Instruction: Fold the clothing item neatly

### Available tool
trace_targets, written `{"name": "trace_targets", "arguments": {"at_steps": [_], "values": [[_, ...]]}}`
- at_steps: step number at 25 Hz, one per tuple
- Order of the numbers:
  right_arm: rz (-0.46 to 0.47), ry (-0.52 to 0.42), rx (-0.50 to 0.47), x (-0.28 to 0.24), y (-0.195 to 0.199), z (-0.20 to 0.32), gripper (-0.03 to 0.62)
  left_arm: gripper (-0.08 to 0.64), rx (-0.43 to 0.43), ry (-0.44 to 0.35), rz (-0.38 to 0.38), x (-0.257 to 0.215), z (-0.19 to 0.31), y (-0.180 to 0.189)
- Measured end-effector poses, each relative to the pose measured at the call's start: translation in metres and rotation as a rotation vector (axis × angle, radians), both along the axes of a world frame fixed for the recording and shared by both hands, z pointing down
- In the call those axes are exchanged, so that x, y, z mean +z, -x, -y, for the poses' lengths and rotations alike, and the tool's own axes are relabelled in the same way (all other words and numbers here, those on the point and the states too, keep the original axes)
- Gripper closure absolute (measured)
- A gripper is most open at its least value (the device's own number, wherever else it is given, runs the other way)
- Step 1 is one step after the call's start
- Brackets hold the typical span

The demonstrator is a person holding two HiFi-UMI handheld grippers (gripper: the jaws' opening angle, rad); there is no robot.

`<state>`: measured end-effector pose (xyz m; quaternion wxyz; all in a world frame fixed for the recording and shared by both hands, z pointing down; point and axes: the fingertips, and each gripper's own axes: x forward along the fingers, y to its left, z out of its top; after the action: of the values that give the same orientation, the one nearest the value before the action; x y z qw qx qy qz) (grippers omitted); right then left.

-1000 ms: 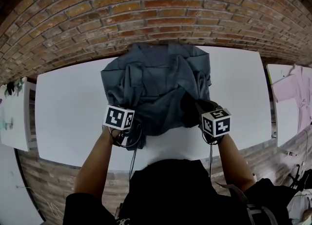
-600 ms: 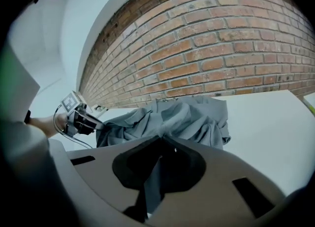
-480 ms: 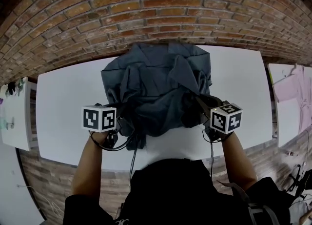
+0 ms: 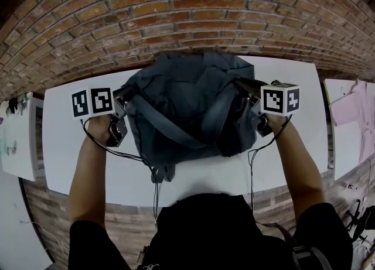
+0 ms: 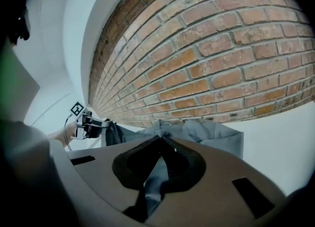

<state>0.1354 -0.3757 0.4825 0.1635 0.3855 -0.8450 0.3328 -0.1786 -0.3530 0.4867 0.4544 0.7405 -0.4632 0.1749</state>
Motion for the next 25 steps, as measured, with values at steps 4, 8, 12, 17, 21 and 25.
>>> {"name": "trace_targets", "arguments": {"at_steps": [4, 8, 12, 17, 21, 25], "values": [[-0.024, 0.051, 0.059, 0.009, -0.014, 0.062, 0.571, 0.535, -0.108, 0.039, -0.056, 0.012, 0.051, 0.027], [-0.104, 0.158, 0.186, 0.049, -0.045, 0.115, 0.571, 0.535, -0.221, 0.093, -0.026, 0.045, 0.089, 0.064], [-0.196, 0.23, 0.376, 0.088, -0.092, 0.146, 0.571, 0.535, -0.301, 0.128, 0.124, 0.088, 0.107, 0.099], [-0.272, 0.197, 0.414, 0.114, -0.116, 0.149, 0.569, 0.535, -0.298, 0.117, 0.293, 0.12, 0.104, 0.115], [-0.204, 0.144, 0.318, 0.111, -0.107, 0.152, 0.407, 0.507, -0.235, 0.088, 0.298, 0.126, 0.107, 0.109], [-0.134, 0.091, 0.309, 0.088, -0.108, 0.149, 0.356, 0.385, -0.178, 0.037, 0.309, 0.118, 0.107, 0.107]]}}
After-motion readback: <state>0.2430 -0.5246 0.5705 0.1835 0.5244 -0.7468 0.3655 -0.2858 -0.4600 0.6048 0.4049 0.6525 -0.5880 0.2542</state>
